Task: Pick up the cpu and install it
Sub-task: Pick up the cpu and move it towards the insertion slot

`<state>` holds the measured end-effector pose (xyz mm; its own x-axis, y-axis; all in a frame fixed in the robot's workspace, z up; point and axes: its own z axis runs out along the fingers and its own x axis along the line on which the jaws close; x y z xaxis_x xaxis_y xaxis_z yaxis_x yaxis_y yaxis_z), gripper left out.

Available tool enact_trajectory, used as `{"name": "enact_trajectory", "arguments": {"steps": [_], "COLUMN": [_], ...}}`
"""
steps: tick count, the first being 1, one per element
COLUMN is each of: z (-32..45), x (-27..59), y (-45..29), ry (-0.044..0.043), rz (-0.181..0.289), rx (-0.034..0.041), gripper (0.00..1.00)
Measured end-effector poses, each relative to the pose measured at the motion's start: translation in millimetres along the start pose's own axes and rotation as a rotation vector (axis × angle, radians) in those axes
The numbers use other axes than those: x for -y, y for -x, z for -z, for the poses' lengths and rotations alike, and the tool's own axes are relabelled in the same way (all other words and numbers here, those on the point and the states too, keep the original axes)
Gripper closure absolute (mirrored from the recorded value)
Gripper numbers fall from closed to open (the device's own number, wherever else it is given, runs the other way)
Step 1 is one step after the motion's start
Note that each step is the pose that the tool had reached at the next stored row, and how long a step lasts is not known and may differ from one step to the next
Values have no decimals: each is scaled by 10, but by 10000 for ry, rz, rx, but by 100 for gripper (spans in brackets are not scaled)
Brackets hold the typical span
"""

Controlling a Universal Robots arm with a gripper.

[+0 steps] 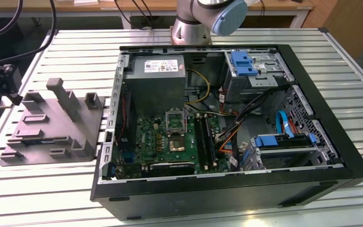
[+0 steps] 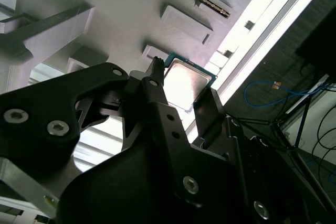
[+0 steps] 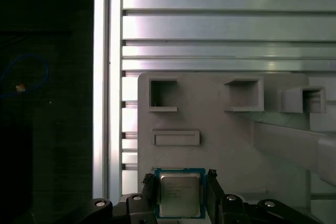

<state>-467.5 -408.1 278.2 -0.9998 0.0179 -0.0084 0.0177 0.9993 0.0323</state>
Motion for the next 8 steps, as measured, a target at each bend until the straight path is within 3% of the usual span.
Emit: {"name": "enact_trajectory", "arguments": {"steps": [8], "z": [21], "x": [-1], "y": [0], "ry": [0], "rz": [0], "rx": [-1], "gripper": [53]}}
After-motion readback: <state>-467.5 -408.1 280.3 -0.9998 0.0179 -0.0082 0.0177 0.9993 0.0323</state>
